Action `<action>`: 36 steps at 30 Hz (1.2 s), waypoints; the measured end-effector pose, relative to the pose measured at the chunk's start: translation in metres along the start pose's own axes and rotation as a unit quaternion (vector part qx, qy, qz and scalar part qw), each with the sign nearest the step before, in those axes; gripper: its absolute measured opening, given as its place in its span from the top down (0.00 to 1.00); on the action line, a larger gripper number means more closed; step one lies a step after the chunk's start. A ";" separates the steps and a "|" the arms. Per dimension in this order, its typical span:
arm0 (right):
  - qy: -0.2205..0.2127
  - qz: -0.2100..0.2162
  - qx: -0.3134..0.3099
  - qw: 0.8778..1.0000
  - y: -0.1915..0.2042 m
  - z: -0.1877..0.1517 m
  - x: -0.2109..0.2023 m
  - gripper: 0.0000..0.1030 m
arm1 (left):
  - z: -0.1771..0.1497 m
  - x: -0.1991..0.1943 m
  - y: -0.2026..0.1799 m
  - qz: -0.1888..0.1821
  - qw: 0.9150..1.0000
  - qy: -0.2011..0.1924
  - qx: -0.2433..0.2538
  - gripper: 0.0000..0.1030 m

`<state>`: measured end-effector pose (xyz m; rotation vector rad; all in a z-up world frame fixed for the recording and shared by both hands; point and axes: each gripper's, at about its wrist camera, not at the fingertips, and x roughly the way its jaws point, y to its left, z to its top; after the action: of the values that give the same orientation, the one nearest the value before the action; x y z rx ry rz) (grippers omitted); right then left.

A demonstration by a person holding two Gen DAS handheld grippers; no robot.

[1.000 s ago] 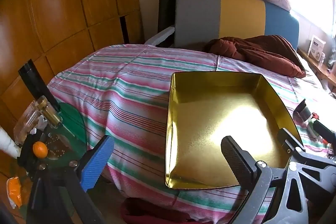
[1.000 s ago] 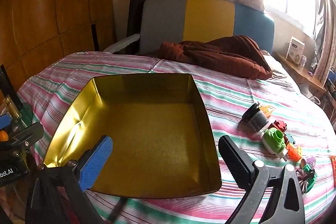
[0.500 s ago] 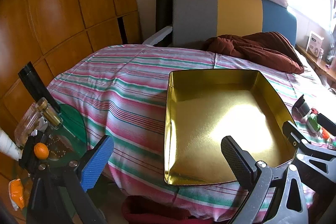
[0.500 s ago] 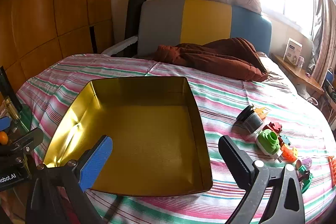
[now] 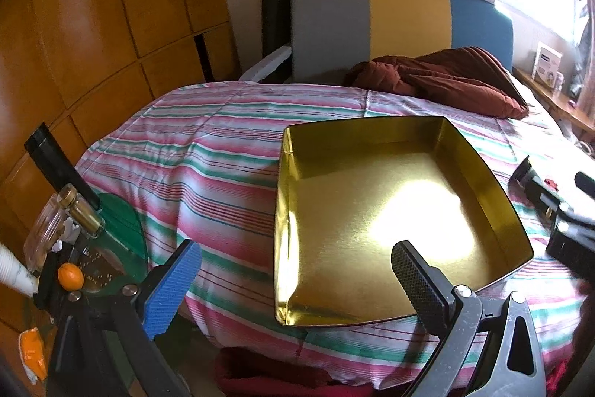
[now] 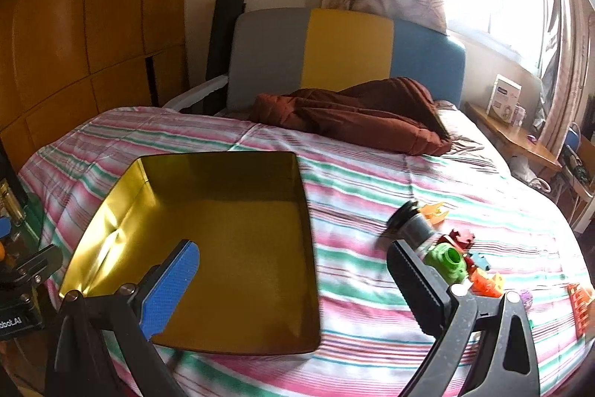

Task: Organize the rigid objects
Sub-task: 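Move both tools from the gold tray toward the scattered toys, then close the left tool on the black-capped clear cylinder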

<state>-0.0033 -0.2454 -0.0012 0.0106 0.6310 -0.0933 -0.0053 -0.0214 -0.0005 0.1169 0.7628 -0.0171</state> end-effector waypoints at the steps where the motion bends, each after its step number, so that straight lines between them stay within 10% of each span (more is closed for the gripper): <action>1: -0.001 -0.002 0.004 1.000 -0.005 0.001 0.000 0.00 | 0.000 0.001 -0.003 -0.001 1.000 0.000 0.005 0.00; 19: -0.010 -0.080 0.084 0.993 -0.130 0.014 -0.005 0.00 | 0.002 0.004 -0.046 -0.025 0.997 0.000 0.072 0.00; 31: 0.051 -0.114 0.237 0.963 -0.282 -0.028 0.017 0.00 | 0.011 0.008 -0.110 -0.197 0.972 0.040 0.124 0.01; 36: 0.059 -0.103 0.347 0.930 -0.326 -0.052 0.017 0.00 | 0.025 0.012 -0.154 -0.251 0.956 0.062 0.137 0.01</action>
<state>-0.0498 -0.5699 -0.0475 0.6417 0.6914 -0.5203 0.0119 -0.1765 -0.0057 0.1854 0.8963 -0.6065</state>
